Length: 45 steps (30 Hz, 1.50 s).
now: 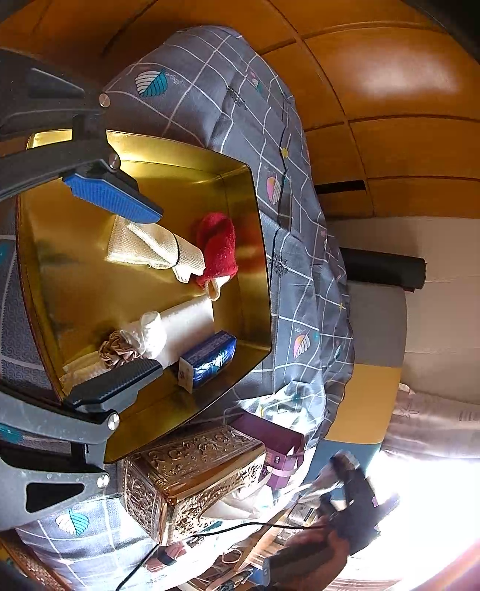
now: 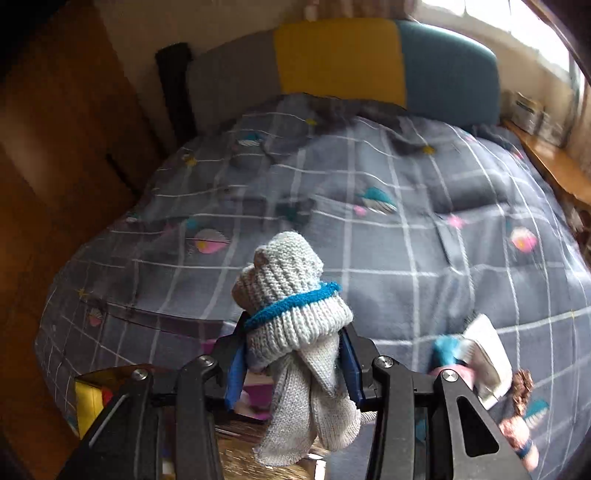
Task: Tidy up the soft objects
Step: 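Lower the glove into the gold tray and open the right tool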
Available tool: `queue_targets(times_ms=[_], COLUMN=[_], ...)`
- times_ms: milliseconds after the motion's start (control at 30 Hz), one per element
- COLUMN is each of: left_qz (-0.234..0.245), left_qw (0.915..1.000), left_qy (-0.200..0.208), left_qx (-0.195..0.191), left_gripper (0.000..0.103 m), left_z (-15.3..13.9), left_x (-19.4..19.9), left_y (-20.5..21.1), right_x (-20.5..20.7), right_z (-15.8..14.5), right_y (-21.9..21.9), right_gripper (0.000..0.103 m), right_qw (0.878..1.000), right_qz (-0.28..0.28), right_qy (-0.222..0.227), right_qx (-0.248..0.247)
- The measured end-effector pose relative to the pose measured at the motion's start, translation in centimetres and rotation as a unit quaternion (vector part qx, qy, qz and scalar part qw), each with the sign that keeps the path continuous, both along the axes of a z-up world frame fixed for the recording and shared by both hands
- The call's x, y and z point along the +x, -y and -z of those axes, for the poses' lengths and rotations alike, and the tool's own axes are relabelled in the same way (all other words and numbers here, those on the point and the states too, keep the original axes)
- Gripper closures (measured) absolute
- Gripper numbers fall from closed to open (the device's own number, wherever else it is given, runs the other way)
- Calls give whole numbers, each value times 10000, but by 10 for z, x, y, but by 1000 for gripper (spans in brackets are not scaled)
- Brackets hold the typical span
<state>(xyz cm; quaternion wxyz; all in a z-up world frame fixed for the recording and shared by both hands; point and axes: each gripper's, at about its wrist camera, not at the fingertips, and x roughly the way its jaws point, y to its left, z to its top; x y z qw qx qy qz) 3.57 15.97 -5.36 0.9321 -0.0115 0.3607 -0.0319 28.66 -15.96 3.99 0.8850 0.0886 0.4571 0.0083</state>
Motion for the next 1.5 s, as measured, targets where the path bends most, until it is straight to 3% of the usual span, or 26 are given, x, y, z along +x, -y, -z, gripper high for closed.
queue_targets(times_ms=[133,300,400,600,733,867,1167,1300,1433,1500], left_qz=[-54,-139,-186,-281,-302,-336,-378,-404,-410,-420], left_qw=[10000,9999,9998,9996,9995,9994,9991,9988,9987,9987], left_qy=[35,52,36,24,3,-21,-104,-157,-189,-189], left_qx=[22,33,70,7,0,-60,-170,-215,-227,-223], left_gripper=[26,26,26,26,26,26,26,26,26,26], left_z=[-2,-3,-2,-1,1,2,6,9,10,10], left_x=[-2,-4,-4,-5,-6,-7,-6,-6,-4,-4], left_y=[-3,-7,-9,-14,-15,-16,-20,-22,-22,-23], right_x=[-2,-27,-48,-88,-107,-120,-127,-123,-117,-114], right_z=[-10,-4,10,49,67,85,110,114,119,119], right_y=[-63,-140,-172,-210,-218,-226,-239,-243,-240,-237], right_gripper=[59,59,59,58,58,56,56,56,56,44], right_qw=[9942,9679,9508,9163,9087,9122,9492,9616,9634,9635], right_qz=[-1024,-2453,-3052,-3885,-4000,-3880,-3062,-2716,-2634,-2620], right_qy=[306,344,159,-704,-1056,-1287,-680,-399,-488,-522], right_qx=[-114,-425,-512,-673,-557,-282,241,-43,32,171])
